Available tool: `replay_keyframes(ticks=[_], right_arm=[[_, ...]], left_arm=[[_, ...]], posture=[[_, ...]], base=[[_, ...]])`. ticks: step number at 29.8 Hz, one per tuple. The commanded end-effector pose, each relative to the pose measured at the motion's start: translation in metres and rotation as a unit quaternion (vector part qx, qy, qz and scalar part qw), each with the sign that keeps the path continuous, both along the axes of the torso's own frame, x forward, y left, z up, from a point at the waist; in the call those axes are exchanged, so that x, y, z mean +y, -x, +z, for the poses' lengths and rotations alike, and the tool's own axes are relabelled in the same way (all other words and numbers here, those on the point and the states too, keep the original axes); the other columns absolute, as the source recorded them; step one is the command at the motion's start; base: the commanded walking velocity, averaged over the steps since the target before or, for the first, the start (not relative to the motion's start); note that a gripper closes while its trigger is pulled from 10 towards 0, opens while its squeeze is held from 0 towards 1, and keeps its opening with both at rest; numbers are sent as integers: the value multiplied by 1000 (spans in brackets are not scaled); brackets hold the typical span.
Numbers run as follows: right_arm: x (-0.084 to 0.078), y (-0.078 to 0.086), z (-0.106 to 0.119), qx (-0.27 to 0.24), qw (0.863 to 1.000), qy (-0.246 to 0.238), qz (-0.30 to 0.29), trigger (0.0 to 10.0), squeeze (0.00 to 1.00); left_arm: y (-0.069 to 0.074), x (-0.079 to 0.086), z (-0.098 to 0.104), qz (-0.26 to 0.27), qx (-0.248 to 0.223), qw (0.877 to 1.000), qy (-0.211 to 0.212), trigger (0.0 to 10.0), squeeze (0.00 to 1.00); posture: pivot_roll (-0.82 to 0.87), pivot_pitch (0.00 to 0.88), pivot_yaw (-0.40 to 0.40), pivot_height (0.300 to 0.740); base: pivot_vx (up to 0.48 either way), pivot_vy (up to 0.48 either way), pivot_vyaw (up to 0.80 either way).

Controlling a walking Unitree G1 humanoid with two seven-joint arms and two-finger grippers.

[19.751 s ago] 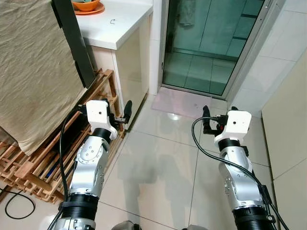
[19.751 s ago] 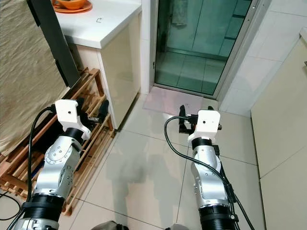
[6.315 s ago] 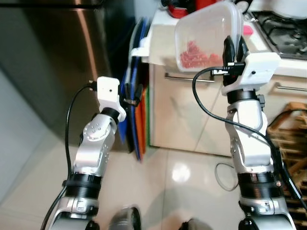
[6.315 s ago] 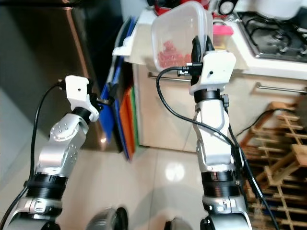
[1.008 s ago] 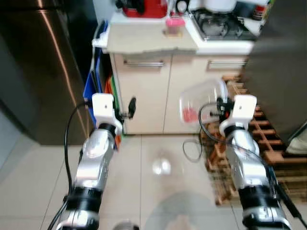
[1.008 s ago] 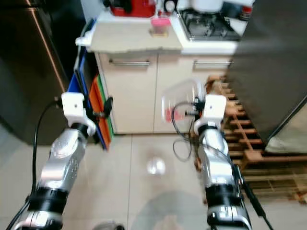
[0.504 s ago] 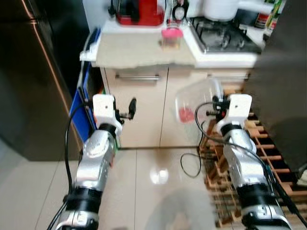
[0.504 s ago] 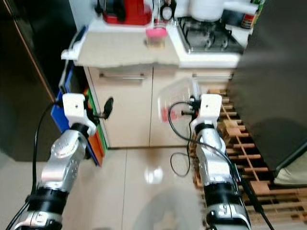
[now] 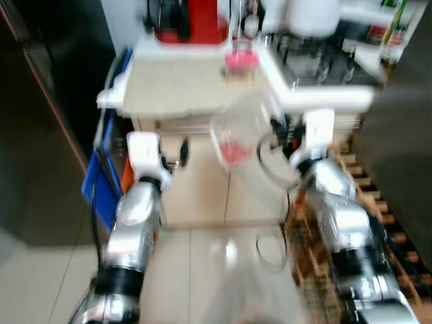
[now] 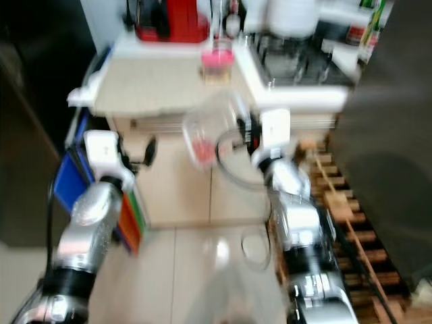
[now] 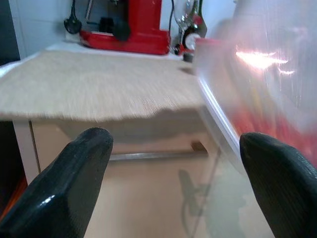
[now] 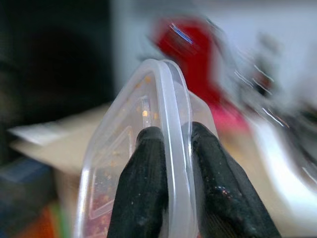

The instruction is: Restocking fridge

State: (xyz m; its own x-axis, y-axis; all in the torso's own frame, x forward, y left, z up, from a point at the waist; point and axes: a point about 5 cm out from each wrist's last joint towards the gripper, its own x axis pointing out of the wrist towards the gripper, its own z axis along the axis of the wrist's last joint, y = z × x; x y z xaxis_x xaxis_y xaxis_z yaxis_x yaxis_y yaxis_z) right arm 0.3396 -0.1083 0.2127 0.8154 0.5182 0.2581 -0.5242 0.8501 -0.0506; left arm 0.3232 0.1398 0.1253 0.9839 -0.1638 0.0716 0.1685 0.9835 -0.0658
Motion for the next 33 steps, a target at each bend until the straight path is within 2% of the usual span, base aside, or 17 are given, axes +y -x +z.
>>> replay_keyframes(ticks=[1,2,3,4,7,8,9,12,13,16,18,26,29,33], right_arm=[[31,8,35,-47,994,-9,95,0,0],[37,9,47,-57,992,-22,112,0,0],[37,9,47,-57,992,-22,112,0,0],[47,4,68,-70,987,-62,132,0,0],[52,-6,76,-61,986,-90,130,0,0],[53,-18,75,-52,988,-96,108,0,0],[53,-18,75,-52,988,-96,108,0,0],[48,-35,72,-29,989,-129,59,0,0],[48,-35,72,-29,989,-129,59,0,0],[37,-52,66,3,984,-179,-1,0,0],[33,-62,56,33,975,-216,-34,0,0],[52,-66,39,101,962,-255,-8,0,0],[51,-68,36,117,956,-270,-18,0,0],[41,-73,24,142,944,-288,-72,0,0]], left_arm=[[-2,7,2,14,-2,1000,-8,10000,0],[-2,6,2,15,-2,1000,-8,10000,0],[-2,6,2,15,-2,1000,-8,10000,0],[-3,4,1,19,2,1000,-12,10000,0],[-4,2,1,17,1,1000,-7,10000,0],[-4,0,1,15,0,1000,-5,10000,0],[-4,0,1,15,0,1000,-5,10000,0],[-3,0,1,11,-1,1000,-8,10000,0],[-3,0,1,11,-1,1000,-8,10000,0],[-1,1,1,11,0,1000,-13,10000,0],[2,3,1,14,-2,1000,-16,10000,0],[10,6,0,18,-2,1000,-23,10000,0],[12,7,-1,19,-1,1000,-25,10000,0],[14,10,0,20,0,999,-29,10000,0]], posture=[[-10,0,-2,740],[-9,0,-1,740],[-9,0,-1,740],[-8,0,-1,740],[0,0,-4,740],[7,0,-3,740],[7,0,-3,740],[23,2,-5,740],[23,2,-5,740],[44,6,-9,740],[63,11,-15,740],[95,21,-25,740],[101,23,-27,740],[108,28,-28,740]], base=[[458,0,0],[458,0,0],[458,0,0],[454,0,0],[0,0,0],[0,0,0],[0,0,0],[0,0,0],[0,0,0],[0,0,0],[0,0,0],[0,0,0],[0,0,0],[0,0,0]])
